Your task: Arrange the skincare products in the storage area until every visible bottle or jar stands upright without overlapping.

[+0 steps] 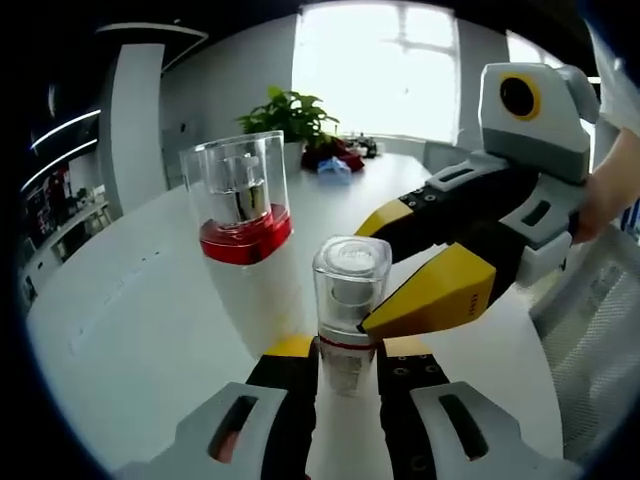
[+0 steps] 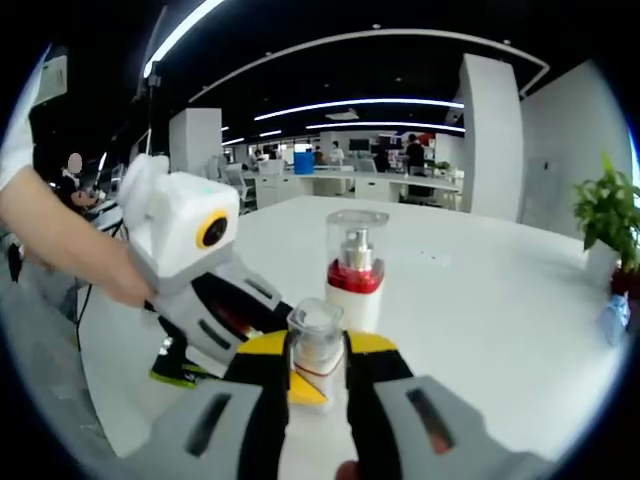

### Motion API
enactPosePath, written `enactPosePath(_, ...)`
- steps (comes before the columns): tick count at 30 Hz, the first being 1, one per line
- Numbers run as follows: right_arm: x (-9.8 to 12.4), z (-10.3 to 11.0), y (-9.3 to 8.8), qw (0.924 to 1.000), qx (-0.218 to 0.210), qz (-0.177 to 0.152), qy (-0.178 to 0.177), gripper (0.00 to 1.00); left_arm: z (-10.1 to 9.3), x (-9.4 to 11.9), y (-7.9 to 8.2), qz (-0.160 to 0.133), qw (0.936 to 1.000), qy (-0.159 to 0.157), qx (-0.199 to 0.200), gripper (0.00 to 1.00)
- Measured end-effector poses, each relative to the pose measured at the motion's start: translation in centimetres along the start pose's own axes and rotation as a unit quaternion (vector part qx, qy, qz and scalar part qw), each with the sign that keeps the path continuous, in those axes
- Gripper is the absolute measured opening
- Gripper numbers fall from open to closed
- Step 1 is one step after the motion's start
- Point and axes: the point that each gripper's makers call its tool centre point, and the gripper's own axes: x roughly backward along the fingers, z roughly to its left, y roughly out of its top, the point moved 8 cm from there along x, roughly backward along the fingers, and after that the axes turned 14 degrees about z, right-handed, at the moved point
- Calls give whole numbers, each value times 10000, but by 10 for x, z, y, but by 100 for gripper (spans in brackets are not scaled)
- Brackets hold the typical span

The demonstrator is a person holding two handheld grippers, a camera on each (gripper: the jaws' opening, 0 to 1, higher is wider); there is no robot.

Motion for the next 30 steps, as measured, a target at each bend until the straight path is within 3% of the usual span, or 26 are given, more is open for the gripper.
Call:
enactPosePath(15, -1, 2, -2, 9999, -70, 77, -8, 22, 1, 5, -5, 127, 9999, -10, 12, 27)
enactPosePath(30, 9, 8, -9, 9996, -211, 184, 4, 37, -7, 25, -16, 295, 9994, 69, 147, 37)
